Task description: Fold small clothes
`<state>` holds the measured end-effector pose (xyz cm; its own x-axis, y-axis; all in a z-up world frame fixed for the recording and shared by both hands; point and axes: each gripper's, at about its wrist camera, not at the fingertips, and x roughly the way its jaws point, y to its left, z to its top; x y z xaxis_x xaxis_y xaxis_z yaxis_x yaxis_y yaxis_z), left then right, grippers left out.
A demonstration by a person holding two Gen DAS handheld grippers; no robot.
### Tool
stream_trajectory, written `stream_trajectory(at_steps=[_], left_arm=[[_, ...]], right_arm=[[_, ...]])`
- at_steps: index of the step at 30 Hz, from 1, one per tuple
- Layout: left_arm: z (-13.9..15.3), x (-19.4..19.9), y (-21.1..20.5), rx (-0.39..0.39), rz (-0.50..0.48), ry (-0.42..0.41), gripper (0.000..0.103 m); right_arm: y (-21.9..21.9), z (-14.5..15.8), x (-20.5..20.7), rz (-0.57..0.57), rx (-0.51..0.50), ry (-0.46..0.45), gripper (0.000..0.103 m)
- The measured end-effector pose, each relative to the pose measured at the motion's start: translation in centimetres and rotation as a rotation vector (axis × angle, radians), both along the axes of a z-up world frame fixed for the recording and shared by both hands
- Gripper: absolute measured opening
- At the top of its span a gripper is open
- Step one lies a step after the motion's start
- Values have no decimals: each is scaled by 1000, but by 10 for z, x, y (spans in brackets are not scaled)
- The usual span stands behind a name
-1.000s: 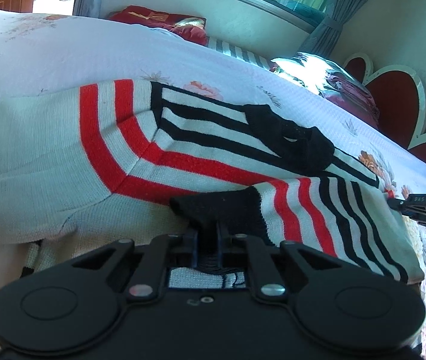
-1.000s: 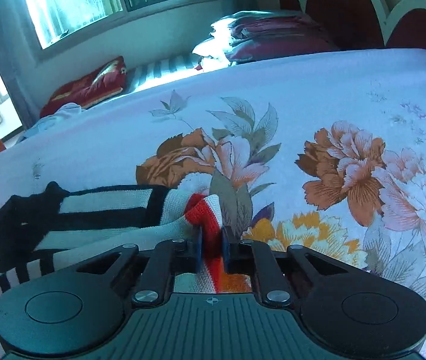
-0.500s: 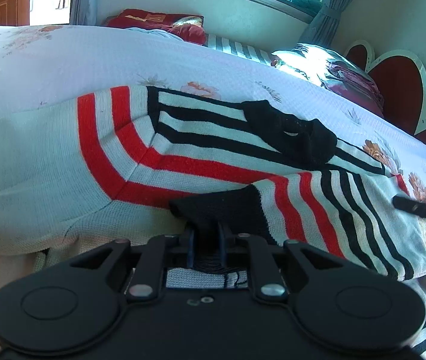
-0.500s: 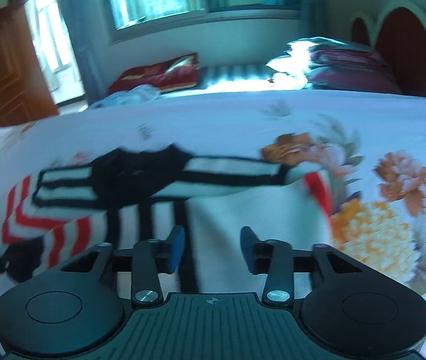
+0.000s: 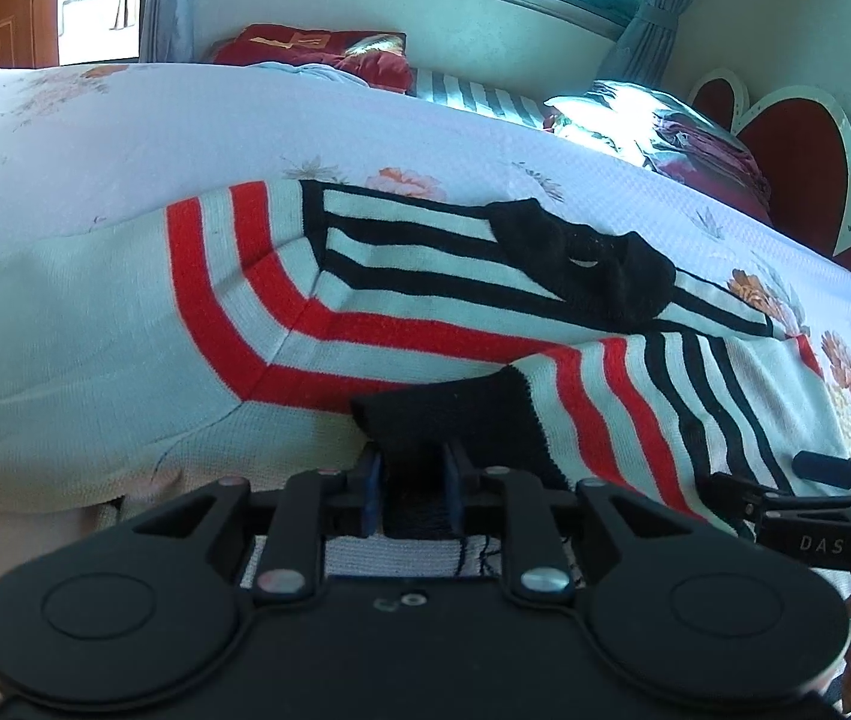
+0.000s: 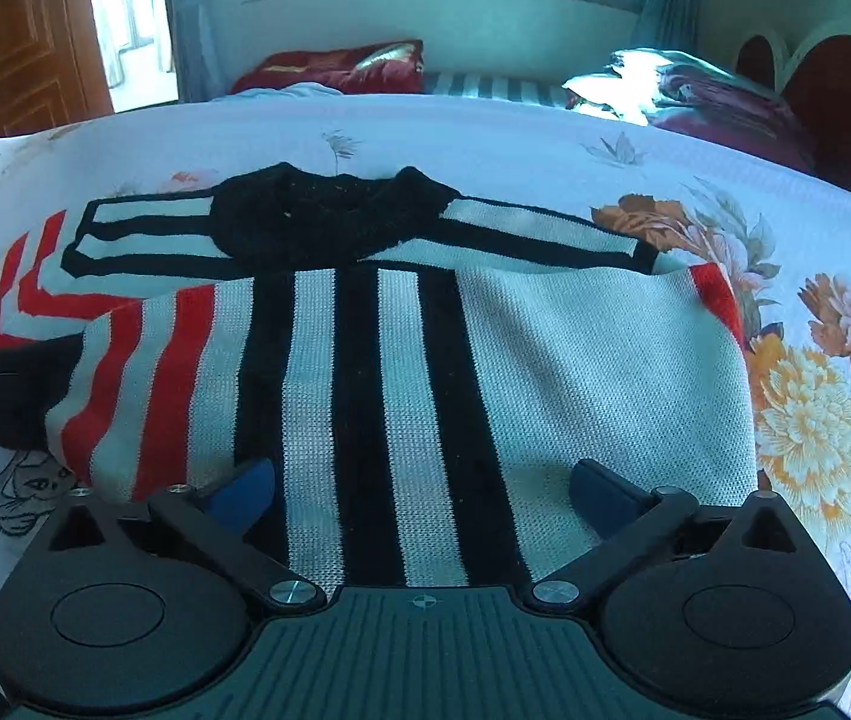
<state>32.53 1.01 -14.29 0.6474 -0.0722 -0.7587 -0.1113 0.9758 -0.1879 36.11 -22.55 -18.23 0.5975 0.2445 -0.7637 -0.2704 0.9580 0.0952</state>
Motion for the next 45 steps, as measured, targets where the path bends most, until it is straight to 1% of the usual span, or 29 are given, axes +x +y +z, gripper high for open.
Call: stream_trajectory(at_steps=[3,7,9,11,13,14,15,16,17,18,19,20,22,25,27,30,33,35,36,37,38,42,45], left_arm=[[1,0,-3,9,-2,3,19],[4,0,-5,16,1,7,20],[11,-5,-9,18,4,-15,20],[22,-11,-14,26,0,-60,20],[29,-11,-22,24,-17,-85,20],[29,-9,-25,23,-27,-83,20],[27,-6,-29,25,-33,-75,20],[22,-3,-31,27,-35,-63,20],[17,0,-32,27,-31,-45,24],[9,3,-31,35,-24,-19,24],[2,5,-29,49,-11,7,23],[-3,6,-25,50,-5,12,25],[-3,3,-19,45,-1,6,25],[7,-4,-14,32,20,1,24],[13,-13,-9,19,35,-7,25],[24,-28,1,17,66,-15,30],[36,-48,19,23,107,-28,44],[43,-64,38,25,157,-36,65],[46,-72,51,19,188,-43,67],[48,-80,64,13,218,-49,67],[49,-87,78,9,244,-46,67],[44,-110,141,-39,356,-26,67],[38,-128,193,-105,454,-33,64]], right_arm=[[-1,-1,-3,-31,24,2,103],[0,0,-5,-13,6,-17,103],[0,6,-10,-40,13,-6,103],[2,16,-17,-42,44,-39,103],[10,24,-25,-39,29,-88,103],[14,25,-27,-36,19,-105,103],[18,25,-28,-30,17,-105,95],[20,23,-27,-24,15,-87,70],[21,18,-24,-21,12,-48,59],[19,14,-23,-26,11,-28,56],[17,13,-25,-22,9,-42,56],[17,12,-27,-13,-13,-48,56],[12,13,-28,-3,-21,-44,56],[2,17,-33,-18,9,-22,56],[0,25,-38,-15,67,-32,56],[9,28,-39,-7,99,-44,56],[21,29,-37,-2,149,-19,56],[31,31,-39,19,162,-10,58],[36,33,-42,26,166,-17,60],[41,36,-44,34,166,-26,65],[48,39,-47,42,161,-37,66],[69,50,-52,54,164,-54,67],[89,58,-54,55,163,-57,67]])
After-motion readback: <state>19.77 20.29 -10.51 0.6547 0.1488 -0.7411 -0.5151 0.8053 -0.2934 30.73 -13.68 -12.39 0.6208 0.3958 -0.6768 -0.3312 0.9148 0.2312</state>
